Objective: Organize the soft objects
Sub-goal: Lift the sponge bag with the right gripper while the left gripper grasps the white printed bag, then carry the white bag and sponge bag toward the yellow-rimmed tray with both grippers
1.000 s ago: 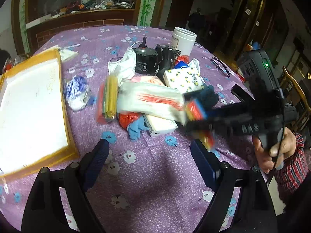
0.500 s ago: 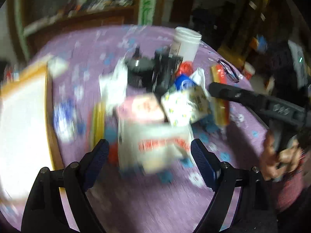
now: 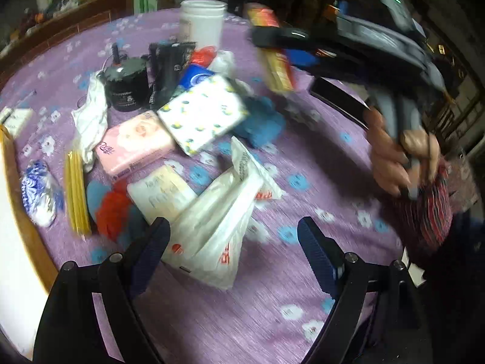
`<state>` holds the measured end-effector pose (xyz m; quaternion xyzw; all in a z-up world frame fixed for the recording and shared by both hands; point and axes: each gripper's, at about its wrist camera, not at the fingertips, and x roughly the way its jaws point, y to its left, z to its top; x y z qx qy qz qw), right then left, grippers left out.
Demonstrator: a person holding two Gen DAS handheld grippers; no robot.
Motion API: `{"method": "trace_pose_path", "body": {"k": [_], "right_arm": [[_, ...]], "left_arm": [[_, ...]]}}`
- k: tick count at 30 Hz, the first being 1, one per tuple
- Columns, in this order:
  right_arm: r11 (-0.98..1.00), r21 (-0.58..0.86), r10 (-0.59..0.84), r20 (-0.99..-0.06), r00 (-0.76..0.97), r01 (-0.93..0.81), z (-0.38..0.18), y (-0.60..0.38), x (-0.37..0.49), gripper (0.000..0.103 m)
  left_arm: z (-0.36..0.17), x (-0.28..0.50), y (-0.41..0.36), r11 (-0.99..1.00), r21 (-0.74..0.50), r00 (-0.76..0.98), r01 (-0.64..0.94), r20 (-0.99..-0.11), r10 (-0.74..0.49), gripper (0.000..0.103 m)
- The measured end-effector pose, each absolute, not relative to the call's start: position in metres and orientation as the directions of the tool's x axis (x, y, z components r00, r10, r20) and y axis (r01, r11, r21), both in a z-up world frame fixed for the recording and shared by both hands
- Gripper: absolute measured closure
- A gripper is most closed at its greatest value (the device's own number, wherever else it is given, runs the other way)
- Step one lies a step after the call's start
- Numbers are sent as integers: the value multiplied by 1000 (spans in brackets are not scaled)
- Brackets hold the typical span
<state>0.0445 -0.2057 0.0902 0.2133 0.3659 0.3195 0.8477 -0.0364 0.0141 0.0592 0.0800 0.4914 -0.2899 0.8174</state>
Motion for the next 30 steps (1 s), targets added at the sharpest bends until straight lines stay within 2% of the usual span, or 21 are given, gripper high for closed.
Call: {"method": "trace_pose_path", "body": {"k": [10, 11, 12, 13, 14, 16, 18, 26, 30], "right_arm": [[716, 580, 690, -502, 522, -389, 86, -200, 46, 59], [715, 579, 691, -500, 522, -392, 86, -200, 45, 59], [715, 577, 692, -499, 522, -396, 87, -199, 44, 59], [715, 575, 692, -498, 522, -399, 87, -199, 44, 59], [714, 574, 693, -497, 523, -401, 88, -198, 43, 59], [712, 572, 695, -495, 521, -406, 89, -198, 41, 59], [714, 568, 695, -499, 518, -410, 89, -196, 40, 59], [731, 531, 681, -527, 508, -429, 88, -184, 37, 59], [733, 530, 678, -530, 509, -425, 87, -184, 37, 59]], "left_arm": [[40, -35, -19, 823, 33, 424, 567, -868, -258, 17], [35, -33, -21, 830, 60, 433, 555, -872, -227, 27], [28, -32, -25, 837, 104, 450, 537, -874, -181, 45], [24, -31, -27, 840, 142, 467, 524, -872, -143, 45], [22, -36, -30, 834, 197, 510, 515, -853, -113, 48], [22, -41, -31, 828, 221, 536, 516, -837, -111, 57], [24, -46, -26, 848, 212, 564, 486, -817, -118, 63], [51, -54, 4, 911, 54, 650, 410, -717, -250, 64], [58, -46, 11, 930, 19, 667, 367, -702, -249, 64]]}}
